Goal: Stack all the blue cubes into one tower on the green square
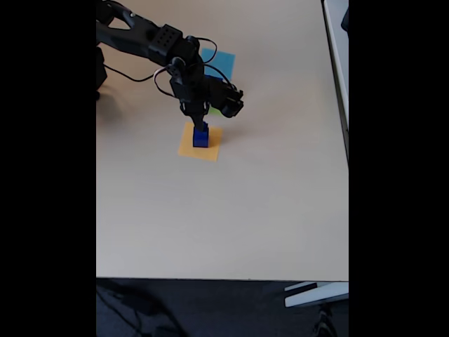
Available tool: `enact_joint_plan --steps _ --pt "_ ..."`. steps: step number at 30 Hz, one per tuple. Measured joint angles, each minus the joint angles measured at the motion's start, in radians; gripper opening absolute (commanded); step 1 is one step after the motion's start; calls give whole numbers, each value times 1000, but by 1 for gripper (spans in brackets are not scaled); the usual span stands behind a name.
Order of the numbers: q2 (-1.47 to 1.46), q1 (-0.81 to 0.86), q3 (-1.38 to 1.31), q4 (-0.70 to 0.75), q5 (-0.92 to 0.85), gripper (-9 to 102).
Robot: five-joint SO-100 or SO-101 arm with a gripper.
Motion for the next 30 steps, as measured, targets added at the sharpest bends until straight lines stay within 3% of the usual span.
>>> enact_joint_plan --steps 30 --pt "0 5 -11 -9 -6 20"
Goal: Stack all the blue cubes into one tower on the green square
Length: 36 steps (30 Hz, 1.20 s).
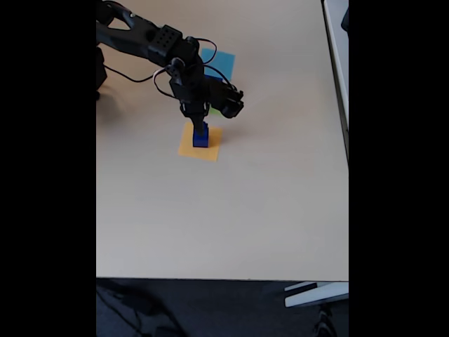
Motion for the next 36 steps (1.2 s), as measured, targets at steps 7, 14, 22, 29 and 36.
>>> enact_joint_plan --steps 7,14,22,29,36 --pt "-2 0 -55 14 -6 19" --pt "-2 0 -57 18 -6 19" --pt "-2 0 -49 11 -6 19" --pt "-2 0 -46 6 -6 19" --pt "-2 0 -29 5 -6 18"
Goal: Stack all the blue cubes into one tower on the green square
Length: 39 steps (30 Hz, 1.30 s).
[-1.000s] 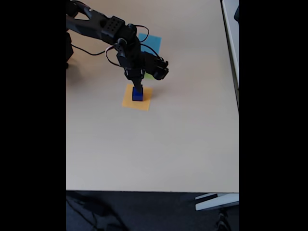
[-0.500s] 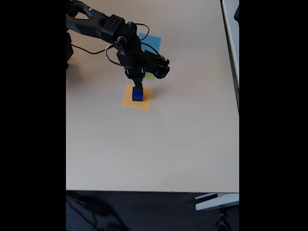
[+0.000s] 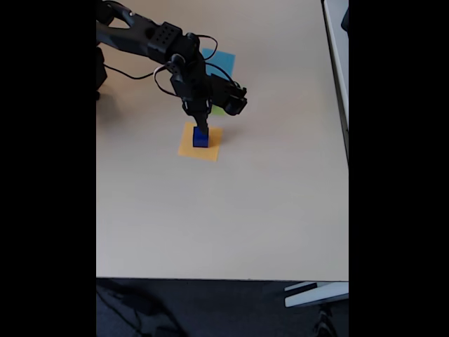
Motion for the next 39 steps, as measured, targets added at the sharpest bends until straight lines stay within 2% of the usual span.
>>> enact_joint_plan --steps 27,39 --pt "0 0 29 -17 0 4" --pt "0 0 29 -20 0 1"
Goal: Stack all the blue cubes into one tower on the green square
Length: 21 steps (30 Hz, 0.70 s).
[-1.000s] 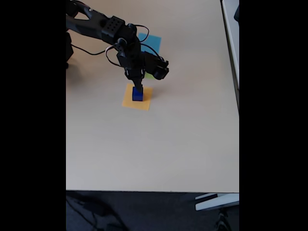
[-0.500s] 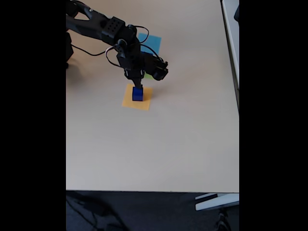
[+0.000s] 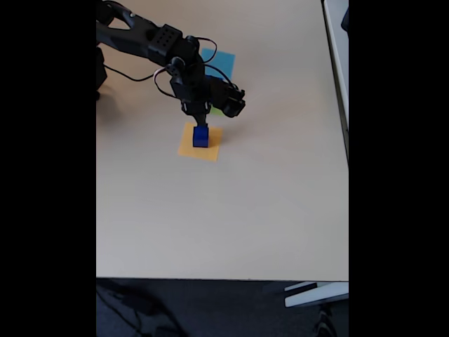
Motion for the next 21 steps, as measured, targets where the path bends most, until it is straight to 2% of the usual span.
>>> enact_joint_plan --steps 9,21 --pt "0 -48 -156 115 46 1" --pt "-74 -250 -310 179 310 1"
